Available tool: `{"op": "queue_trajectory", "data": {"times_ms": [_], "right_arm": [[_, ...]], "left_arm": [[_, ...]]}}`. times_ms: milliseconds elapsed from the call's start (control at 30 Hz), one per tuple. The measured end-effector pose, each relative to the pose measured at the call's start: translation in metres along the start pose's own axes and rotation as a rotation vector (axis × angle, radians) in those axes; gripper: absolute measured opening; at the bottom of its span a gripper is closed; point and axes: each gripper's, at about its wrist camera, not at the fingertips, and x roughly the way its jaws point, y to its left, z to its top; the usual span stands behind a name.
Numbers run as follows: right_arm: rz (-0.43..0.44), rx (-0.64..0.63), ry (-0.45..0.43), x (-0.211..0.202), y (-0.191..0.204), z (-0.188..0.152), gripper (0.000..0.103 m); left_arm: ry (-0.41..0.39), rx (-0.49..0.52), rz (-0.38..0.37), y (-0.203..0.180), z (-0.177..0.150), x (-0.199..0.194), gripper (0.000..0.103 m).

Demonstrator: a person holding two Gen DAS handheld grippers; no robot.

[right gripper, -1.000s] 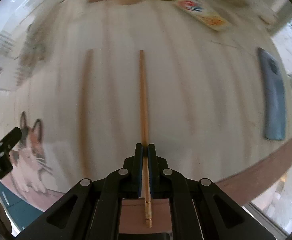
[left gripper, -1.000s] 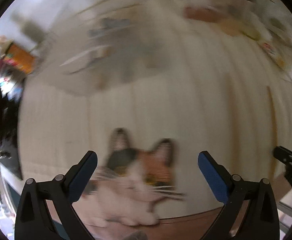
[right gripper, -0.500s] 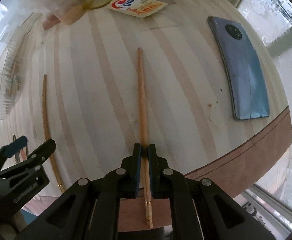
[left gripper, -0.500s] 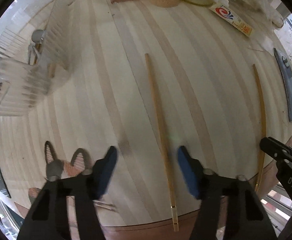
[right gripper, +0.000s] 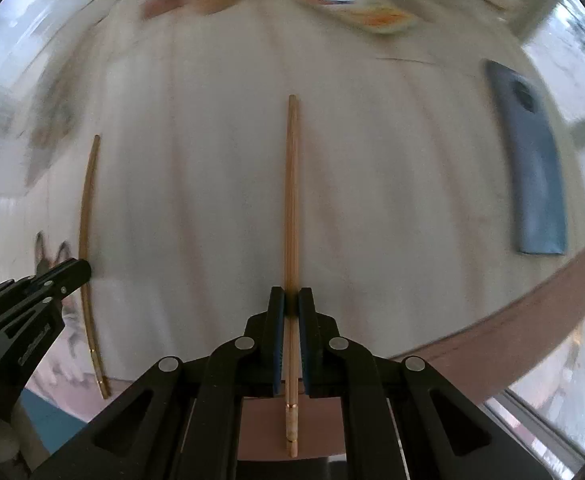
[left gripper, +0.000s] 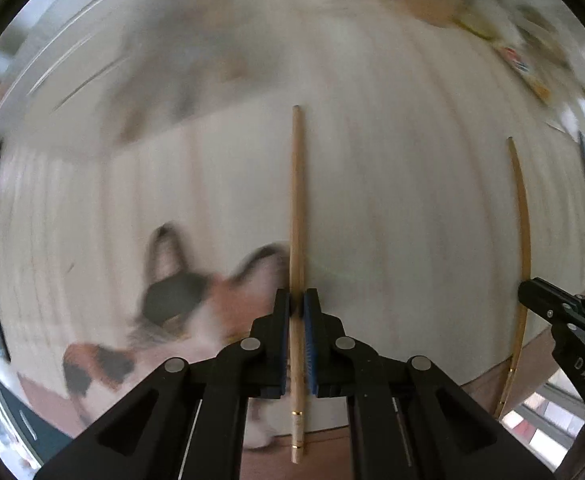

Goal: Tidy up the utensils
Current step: 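Lift both chopsticks upright and carry them toward the drainer basket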

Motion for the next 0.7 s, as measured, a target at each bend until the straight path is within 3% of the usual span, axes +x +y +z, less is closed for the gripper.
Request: {"op": "queue_trajectory", "data": {"times_ms": [133, 300, 467, 600, 700], "right_arm": [[0.046, -0.091, 0.016, 0.011, 0.049, -0.008, 0.007], [0.078, -0.201, 0.037, 0.019, 0.116, -0.019, 0.007], [0.027, -0.274, 0.043, 0.022, 0.162, -0.03, 0.007], [0.023, -0.282, 0.068, 0.024, 0.166, -0.027, 0.007], [0.018, -0.282, 0.08, 0.015, 0.167, 0.005, 0.007]], "left_arm": [[0.026, -0.107, 0.018, 0.049, -0.016, 0.001, 0.005], [0.033, -0.193, 0.02, 0.083, -0.032, 0.002, 0.005], [0.03, -0.221, -0.002, 0.111, -0.04, -0.002, 0.005], [0.029, -0.231, -0.015, 0.118, -0.04, 0.001, 0.005], [0.035, -0.232, -0.03, 0.12, -0.048, 0.001, 0.005]]}}
